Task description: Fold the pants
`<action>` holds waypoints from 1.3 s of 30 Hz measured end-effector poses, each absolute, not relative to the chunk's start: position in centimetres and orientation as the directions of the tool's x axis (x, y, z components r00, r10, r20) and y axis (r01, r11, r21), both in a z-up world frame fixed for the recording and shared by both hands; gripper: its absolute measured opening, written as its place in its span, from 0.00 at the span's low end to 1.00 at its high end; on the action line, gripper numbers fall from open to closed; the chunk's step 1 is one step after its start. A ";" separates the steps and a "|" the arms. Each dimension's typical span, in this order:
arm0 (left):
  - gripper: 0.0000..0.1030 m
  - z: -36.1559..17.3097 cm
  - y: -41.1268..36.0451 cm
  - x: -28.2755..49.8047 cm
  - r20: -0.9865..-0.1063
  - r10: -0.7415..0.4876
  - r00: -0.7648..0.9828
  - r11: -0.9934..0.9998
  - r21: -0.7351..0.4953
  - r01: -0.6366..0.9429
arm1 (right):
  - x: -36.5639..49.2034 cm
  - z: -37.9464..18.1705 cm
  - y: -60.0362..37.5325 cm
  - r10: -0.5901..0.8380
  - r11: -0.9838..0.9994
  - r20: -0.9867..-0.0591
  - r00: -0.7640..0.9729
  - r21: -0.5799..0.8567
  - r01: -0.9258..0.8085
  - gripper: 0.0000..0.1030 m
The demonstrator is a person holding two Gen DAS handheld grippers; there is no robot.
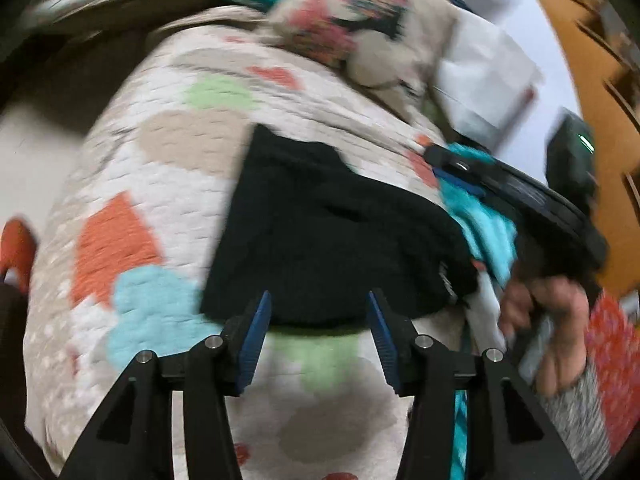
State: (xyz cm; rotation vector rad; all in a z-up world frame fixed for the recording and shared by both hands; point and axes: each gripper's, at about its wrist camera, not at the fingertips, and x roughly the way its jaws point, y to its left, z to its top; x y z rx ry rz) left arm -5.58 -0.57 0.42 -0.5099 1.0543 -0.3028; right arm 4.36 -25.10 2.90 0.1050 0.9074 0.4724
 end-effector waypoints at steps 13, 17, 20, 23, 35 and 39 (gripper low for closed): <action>0.47 -0.5 2.6 -4.7 -0.794 -0.324 0.515 0.885 -0.446 -0.131 | 3.8 -4.7 -22.9 0.391 0.913 -0.860 0.327 0.318 -0.255 0.38; 0.47 -2.6 1.8 -2.9 -0.804 -0.346 0.483 0.884 -0.452 -0.120 | 2.6 -2.7 -22.3 0.334 0.930 -0.847 0.413 0.224 -0.291 0.47; 0.47 -3.7 1.1 -1.4 -0.802 -0.368 0.470 0.882 -0.461 -0.098 | 2.9 -1.5 -21.5 0.371 0.913 -0.829 0.419 0.244 -0.327 0.47; 0.47 -4.5 0.7 -0.4 -0.795 -0.395 0.460 0.876 -0.477 -0.074 | 4.5 -0.8 -19.1 0.369 0.898 -0.838 0.401 0.212 -0.385 0.49; 0.12 -6.2 0.0 0.6 -0.804 -0.430 0.410 0.875 -0.483 -0.029 | 12.0 -6.5 -8.3 0.201 0.880 -0.947 0.252 0.061 -0.471 0.27; 0.10 -5.9 1.0 0.6 -0.799 -0.443 0.405 0.854 -0.514 -0.078 | 11.4 -6.8 -6.8 0.182 0.866 -0.949 0.259 0.030 -0.499 0.18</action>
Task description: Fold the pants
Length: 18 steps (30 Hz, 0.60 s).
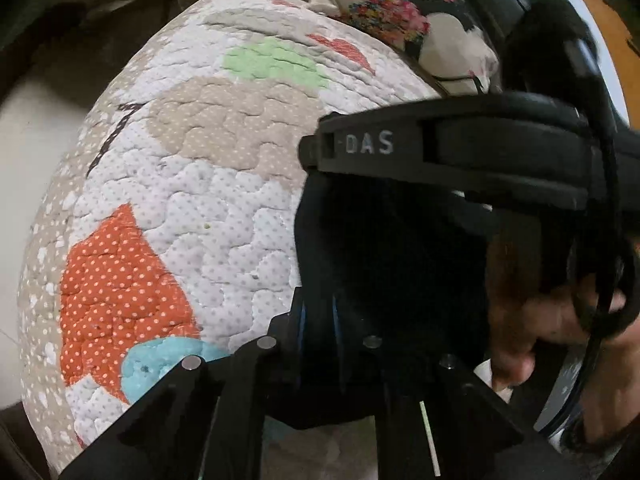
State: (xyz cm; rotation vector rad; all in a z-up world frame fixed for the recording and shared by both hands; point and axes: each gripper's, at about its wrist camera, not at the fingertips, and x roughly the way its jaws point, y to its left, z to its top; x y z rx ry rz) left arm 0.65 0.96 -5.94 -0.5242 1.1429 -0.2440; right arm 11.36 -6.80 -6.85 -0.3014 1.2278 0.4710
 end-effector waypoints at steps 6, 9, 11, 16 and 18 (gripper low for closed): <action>0.10 -5.0 4.6 0.7 -0.783 -0.441 0.440 0.820 -0.550 -0.157 | 12.6 -5.7 -5.5 0.250 0.870 -0.935 0.252 0.103 -0.482 0.16; 0.10 -4.8 7.1 0.2 -0.792 -0.405 0.458 0.811 -0.542 -0.219 | 12.9 -5.4 -2.7 0.269 0.851 -0.934 0.236 0.117 -0.511 0.16; 0.12 -5.3 8.4 -0.1 -0.802 -0.387 0.455 0.802 -0.536 -0.262 | 12.9 -5.7 -0.6 0.282 0.835 -0.934 0.220 0.126 -0.536 0.16; 0.30 -7.0 11.3 -1.2 -0.809 -0.403 0.429 0.720 -0.569 -0.397 | 13.0 -6.4 1.9 0.305 0.828 -0.928 0.214 0.147 -0.542 0.41; 0.31 -7.1 12.2 -1.5 -0.799 -0.418 0.432 0.699 -0.586 -0.410 | 13.5 -5.0 0.9 0.357 0.839 -0.905 0.233 0.201 -0.506 0.44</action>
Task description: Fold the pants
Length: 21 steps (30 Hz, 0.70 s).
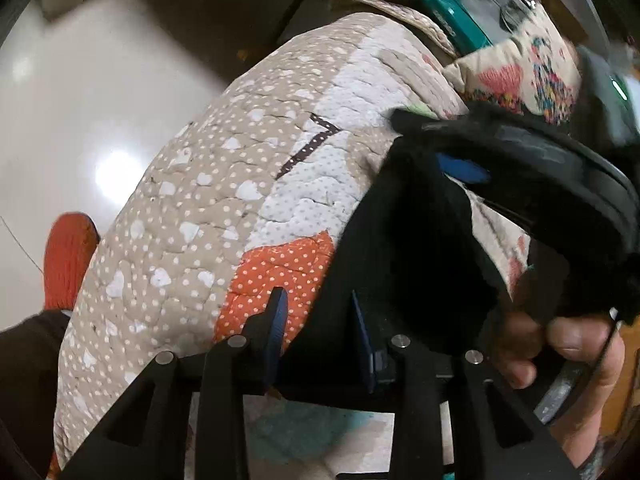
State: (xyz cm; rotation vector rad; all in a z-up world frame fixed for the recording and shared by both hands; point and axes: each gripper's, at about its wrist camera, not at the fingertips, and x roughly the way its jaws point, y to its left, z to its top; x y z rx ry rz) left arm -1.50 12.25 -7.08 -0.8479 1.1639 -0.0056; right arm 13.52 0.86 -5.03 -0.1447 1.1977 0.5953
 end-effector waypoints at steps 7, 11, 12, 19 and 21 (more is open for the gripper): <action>0.33 -5.5 14.3 -2.4 -0.798 -0.317 0.512 0.700 -0.561 -0.442 | 10.2 3.6 -12.3 0.354 0.925 -0.784 0.510 0.215 -0.312 0.61; 0.34 -3.9 12.7 -1.4 -0.782 -0.298 0.548 0.747 -0.549 -0.376 | 4.3 4.3 -22.2 0.315 0.939 -0.730 0.606 0.332 -0.088 0.61; 0.34 -3.2 11.7 -1.3 -0.775 -0.295 0.558 0.774 -0.536 -0.336 | 2.4 3.9 -24.7 0.328 0.916 -0.710 0.623 0.400 -0.026 0.61; 0.36 1.2 2.1 -0.4 -0.769 -0.358 0.530 0.902 -0.432 -0.017 | -6.6 -0.5 -33.3 0.275 0.764 -0.675 0.685 0.586 0.270 0.62; 0.36 2.0 -1.6 0.6 -0.795 -0.386 0.469 0.915 -0.395 0.083 | -6.8 -1.4 -34.1 0.236 0.777 -0.698 0.676 0.553 0.300 0.62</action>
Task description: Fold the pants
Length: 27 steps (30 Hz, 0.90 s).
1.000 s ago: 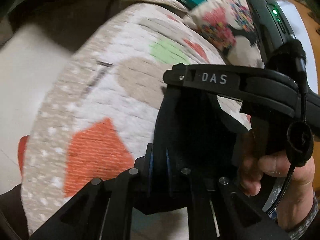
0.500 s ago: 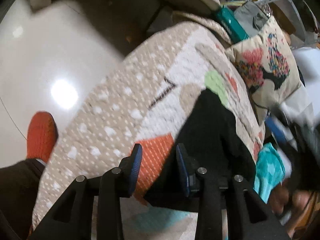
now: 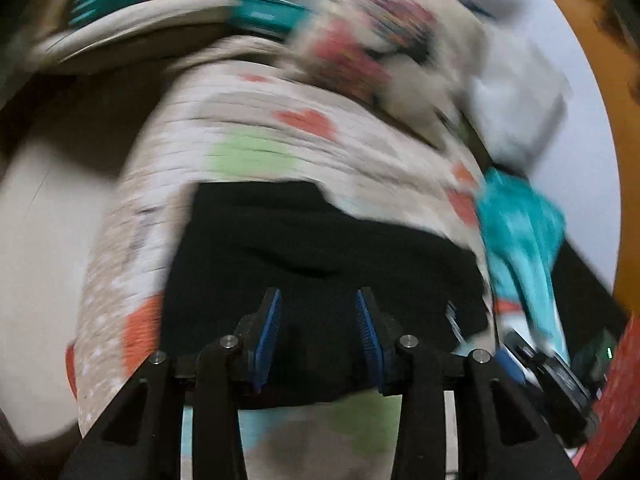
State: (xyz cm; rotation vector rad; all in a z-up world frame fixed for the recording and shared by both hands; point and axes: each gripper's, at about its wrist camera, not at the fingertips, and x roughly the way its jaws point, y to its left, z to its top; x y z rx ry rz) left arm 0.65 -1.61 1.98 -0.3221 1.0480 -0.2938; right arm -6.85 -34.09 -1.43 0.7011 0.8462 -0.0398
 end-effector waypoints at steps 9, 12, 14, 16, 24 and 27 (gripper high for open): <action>0.36 1.6 -16.5 6.7 -0.841 -0.441 0.313 0.877 -0.329 0.350 | -5.2 -5.1 -35.2 0.247 0.782 -0.715 0.654 0.546 0.302 0.62; 0.36 -0.4 -20.5 9.3 -0.868 -0.424 0.260 0.872 -0.313 0.378 | -4.2 -6.2 -35.3 0.260 0.765 -0.713 0.651 0.564 0.311 0.62; 0.36 -1.4 -22.2 10.4 -0.876 -0.416 0.244 0.868 -0.303 0.392 | -3.7 -6.7 -35.4 0.272 0.753 -0.704 0.656 0.580 0.311 0.62; 0.41 -2.5 -24.0 11.5 -0.885 -0.411 0.220 0.862 -0.298 0.411 | -3.3 -7.0 -35.4 0.279 0.749 -0.694 0.664 0.590 0.302 0.62; 0.56 -5.1 -28.9 12.9 -0.937 -0.286 0.200 0.809 -0.125 0.574 | -1.8 -7.7 -35.1 0.269 0.766 -0.649 0.712 0.592 0.250 0.61; 0.32 -4.4 -29.0 11.7 -0.932 -0.289 0.219 0.770 -0.091 0.631 | -1.5 -7.8 -35.3 0.304 0.754 -0.646 0.700 0.613 0.237 0.36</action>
